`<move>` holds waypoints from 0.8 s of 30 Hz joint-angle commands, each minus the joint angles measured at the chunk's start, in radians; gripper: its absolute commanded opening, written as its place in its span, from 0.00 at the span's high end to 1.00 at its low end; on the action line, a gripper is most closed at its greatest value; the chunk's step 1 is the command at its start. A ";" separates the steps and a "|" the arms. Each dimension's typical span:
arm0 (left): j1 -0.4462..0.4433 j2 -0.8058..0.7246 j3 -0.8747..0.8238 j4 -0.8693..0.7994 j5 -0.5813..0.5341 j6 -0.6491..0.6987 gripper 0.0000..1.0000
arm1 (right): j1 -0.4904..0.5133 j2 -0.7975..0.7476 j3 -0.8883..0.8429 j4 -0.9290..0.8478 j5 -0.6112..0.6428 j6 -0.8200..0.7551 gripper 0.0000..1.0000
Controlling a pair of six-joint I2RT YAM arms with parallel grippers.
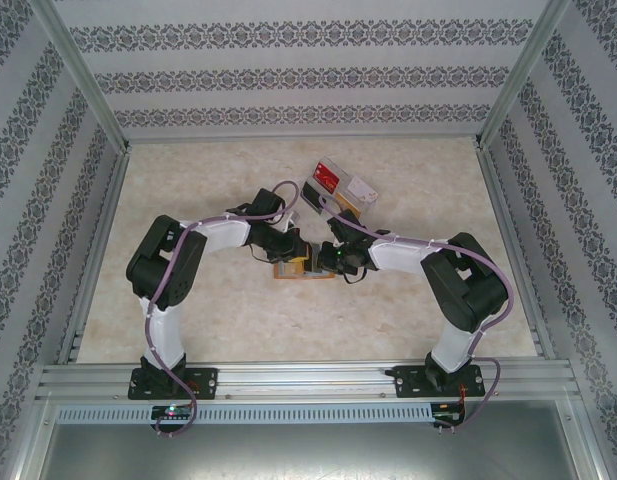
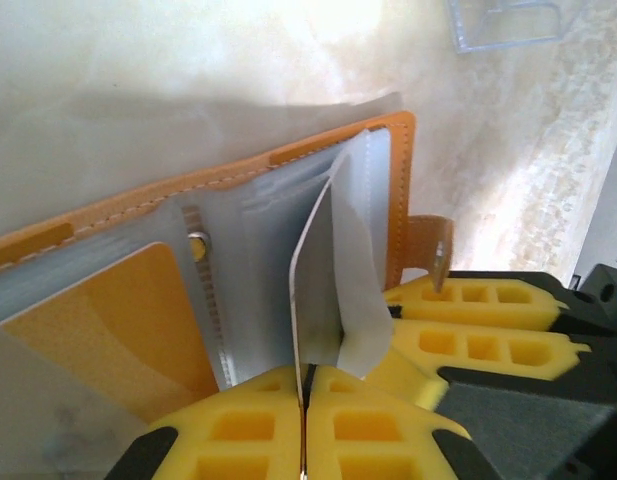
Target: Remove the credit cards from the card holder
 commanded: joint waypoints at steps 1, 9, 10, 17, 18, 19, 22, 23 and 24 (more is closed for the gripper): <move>0.021 -0.048 -0.008 -0.080 -0.060 0.053 0.94 | -0.006 0.007 -0.040 -0.035 0.014 -0.001 0.82; 0.100 -0.202 -0.012 -0.217 -0.111 0.137 0.97 | -0.013 -0.058 -0.037 0.004 -0.080 -0.024 0.71; 0.107 -0.224 -0.010 -0.230 -0.115 0.140 0.97 | -0.014 -0.074 -0.038 0.017 -0.095 -0.021 0.68; 0.141 -0.365 -0.007 -0.204 -0.141 0.092 0.96 | -0.030 -0.242 -0.029 0.066 -0.110 -0.003 0.43; 0.141 -0.379 -0.011 -0.180 -0.137 0.071 0.97 | -0.041 -0.261 -0.038 0.105 -0.136 0.000 0.40; 0.142 -0.390 -0.014 -0.155 -0.127 0.050 0.96 | -0.050 -0.279 -0.049 0.146 -0.157 0.009 0.37; 0.141 -0.416 -0.027 -0.061 -0.089 -0.019 0.96 | -0.080 -0.315 -0.074 0.245 -0.207 0.037 0.30; 0.141 -0.423 -0.032 -0.033 -0.078 -0.039 0.96 | -0.087 -0.324 -0.077 0.268 -0.220 0.048 0.28; 0.142 -0.427 -0.040 0.004 -0.064 -0.064 0.97 | -0.096 -0.333 -0.081 0.292 -0.236 0.063 0.27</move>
